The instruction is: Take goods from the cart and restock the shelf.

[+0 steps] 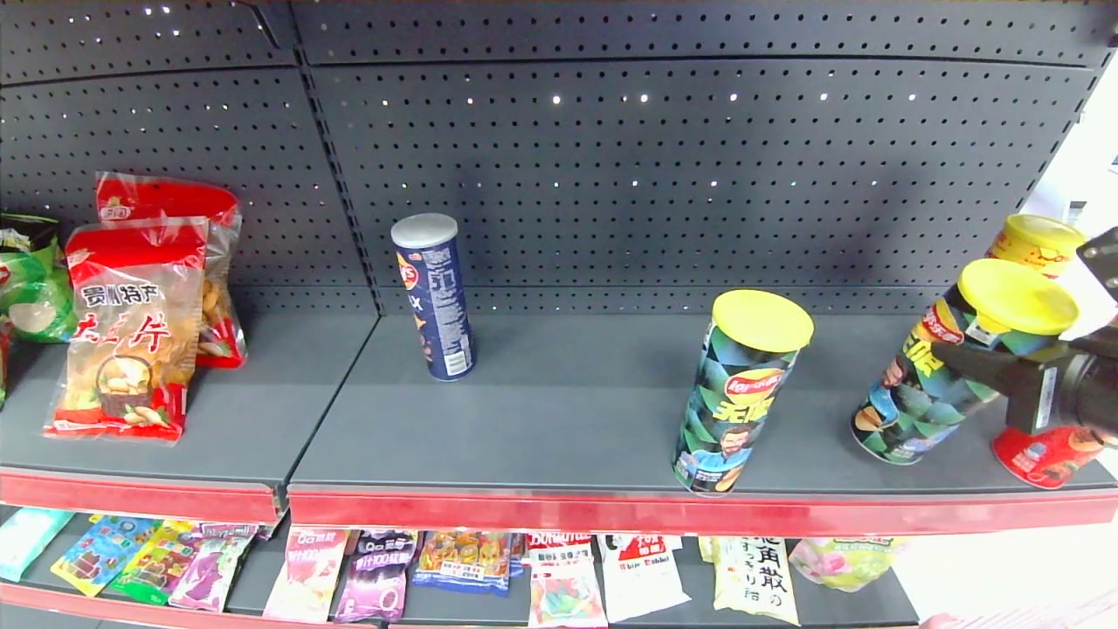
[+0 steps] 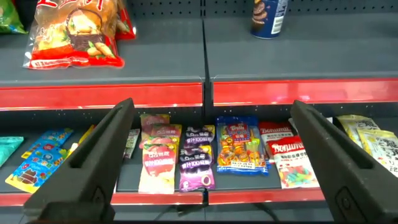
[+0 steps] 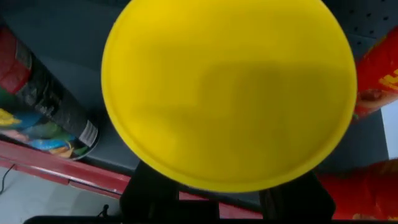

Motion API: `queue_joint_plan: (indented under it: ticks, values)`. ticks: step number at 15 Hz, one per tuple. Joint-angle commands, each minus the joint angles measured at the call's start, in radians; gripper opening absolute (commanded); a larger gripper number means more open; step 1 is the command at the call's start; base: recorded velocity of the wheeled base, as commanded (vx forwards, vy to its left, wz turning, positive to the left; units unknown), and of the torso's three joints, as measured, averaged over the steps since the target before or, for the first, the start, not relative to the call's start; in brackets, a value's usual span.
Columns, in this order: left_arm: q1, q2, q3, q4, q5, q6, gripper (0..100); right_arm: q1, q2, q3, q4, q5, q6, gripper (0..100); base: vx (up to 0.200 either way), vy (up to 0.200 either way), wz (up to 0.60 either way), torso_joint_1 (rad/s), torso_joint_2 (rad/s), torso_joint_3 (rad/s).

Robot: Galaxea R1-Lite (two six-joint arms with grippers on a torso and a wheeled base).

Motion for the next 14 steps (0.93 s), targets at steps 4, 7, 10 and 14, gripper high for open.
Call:
queue_joint_plan:
  ticks: [4, 7, 10, 14]
  values:
    - [0.0, 0.003, 0.0, 0.0, 0.0, 0.0, 100, 0.008, 0.227, -0.212, -0.029, 0.106, 0.019, 0, 0.0, 0.0, 0.0, 0.0, 0.0, 0.0]
    - [0.0, 0.003, 0.0, 0.0, 0.0, 0.001, 100, 0.008, 0.339, -0.33, -0.035, 0.109, 0.018, 0, 0.0, 0.0, 0.0, 0.0, 0.0, 0.0]
    - [0.0, 0.001, 0.0, 0.0, 0.0, 0.0, 100, 0.033, 0.456, -0.488, -0.035, 0.151, 0.024, 0, 0.0, 0.0, 0.0, 0.0, 0.0, 0.0]
    - [0.0, 0.003, 0.0, 0.0, 0.0, 0.0, 100, 0.062, 0.539, -0.562, -0.034, 0.154, 0.016, 0, 0.0, 0.0, 0.0, 0.0, 0.0, 0.0]
